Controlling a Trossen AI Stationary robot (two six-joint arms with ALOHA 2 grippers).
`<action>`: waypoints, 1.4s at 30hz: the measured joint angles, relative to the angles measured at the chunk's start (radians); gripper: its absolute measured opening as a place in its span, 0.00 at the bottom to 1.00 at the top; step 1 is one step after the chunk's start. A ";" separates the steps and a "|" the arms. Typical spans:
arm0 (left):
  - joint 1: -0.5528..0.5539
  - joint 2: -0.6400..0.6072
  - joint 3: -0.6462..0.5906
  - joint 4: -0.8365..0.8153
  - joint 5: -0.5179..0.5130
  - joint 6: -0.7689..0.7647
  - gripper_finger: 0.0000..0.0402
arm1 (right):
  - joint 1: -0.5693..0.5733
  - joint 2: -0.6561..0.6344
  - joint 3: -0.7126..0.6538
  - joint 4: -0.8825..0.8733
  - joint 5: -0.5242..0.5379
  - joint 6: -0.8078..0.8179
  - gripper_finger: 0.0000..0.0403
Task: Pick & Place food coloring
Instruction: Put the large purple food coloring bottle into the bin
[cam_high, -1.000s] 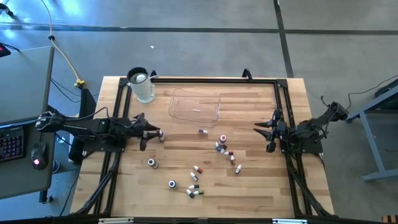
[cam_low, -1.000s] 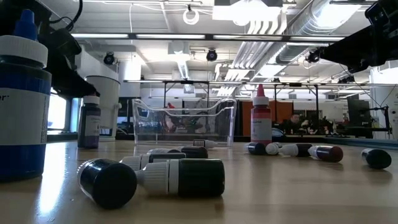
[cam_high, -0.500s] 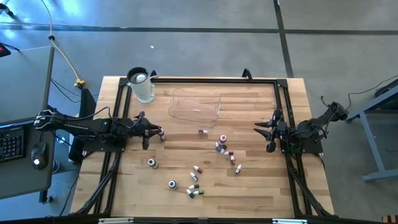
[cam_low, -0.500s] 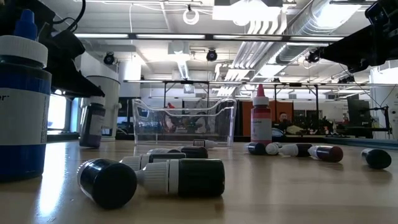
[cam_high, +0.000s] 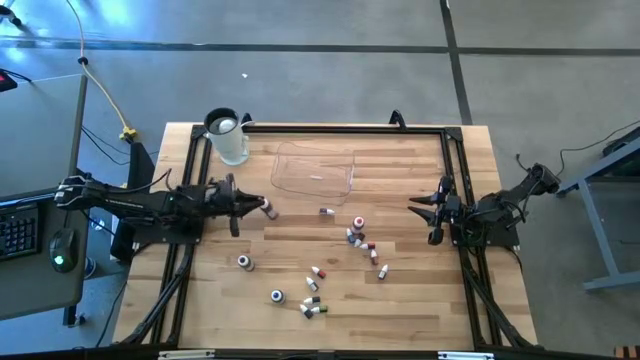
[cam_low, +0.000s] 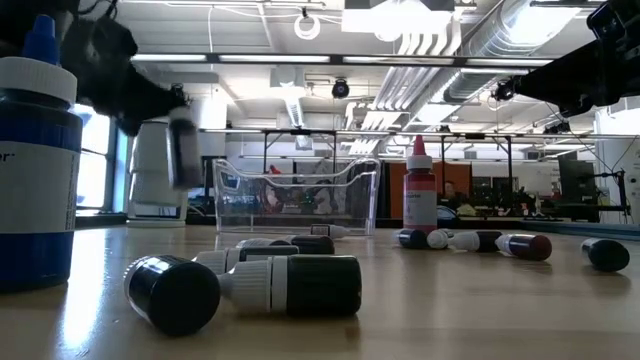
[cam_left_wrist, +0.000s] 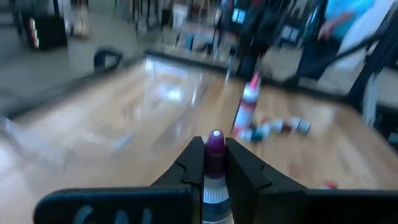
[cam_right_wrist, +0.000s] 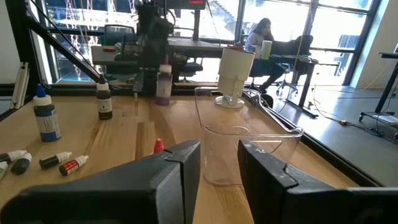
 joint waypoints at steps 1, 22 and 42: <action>0.000 -0.001 0.000 0.044 0.000 0.010 0.07 | 0.000 0.000 0.000 0.000 0.000 0.000 0.25; 0.059 0.517 0.517 -0.080 -0.492 0.214 0.07 | 0.000 0.000 0.000 0.201 -0.054 -0.041 0.25; 0.492 1.076 0.608 0.044 -0.062 -0.077 0.08 | 0.000 0.000 0.000 0.203 -0.169 -0.195 0.25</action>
